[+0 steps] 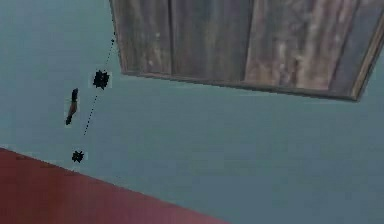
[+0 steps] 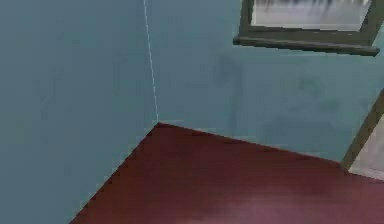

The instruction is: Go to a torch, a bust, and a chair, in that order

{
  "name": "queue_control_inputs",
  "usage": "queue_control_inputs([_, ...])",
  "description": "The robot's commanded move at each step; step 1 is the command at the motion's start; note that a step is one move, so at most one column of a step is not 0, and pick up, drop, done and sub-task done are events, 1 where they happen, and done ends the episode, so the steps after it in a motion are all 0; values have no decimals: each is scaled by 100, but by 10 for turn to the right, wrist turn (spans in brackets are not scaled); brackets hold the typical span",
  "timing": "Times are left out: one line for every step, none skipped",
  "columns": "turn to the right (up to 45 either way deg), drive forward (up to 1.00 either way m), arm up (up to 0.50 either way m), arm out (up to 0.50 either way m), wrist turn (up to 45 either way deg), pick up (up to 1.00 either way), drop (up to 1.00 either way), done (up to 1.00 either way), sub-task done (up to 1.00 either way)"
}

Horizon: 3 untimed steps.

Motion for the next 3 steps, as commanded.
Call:
queue_control_inputs([-450,0,0,0,0,0,0,0,0])
queue_control_inputs([-210,0,0,0,0,0,0,0,0])
queue_control_inputs([0,100,0,0,0,0,0,0,0])
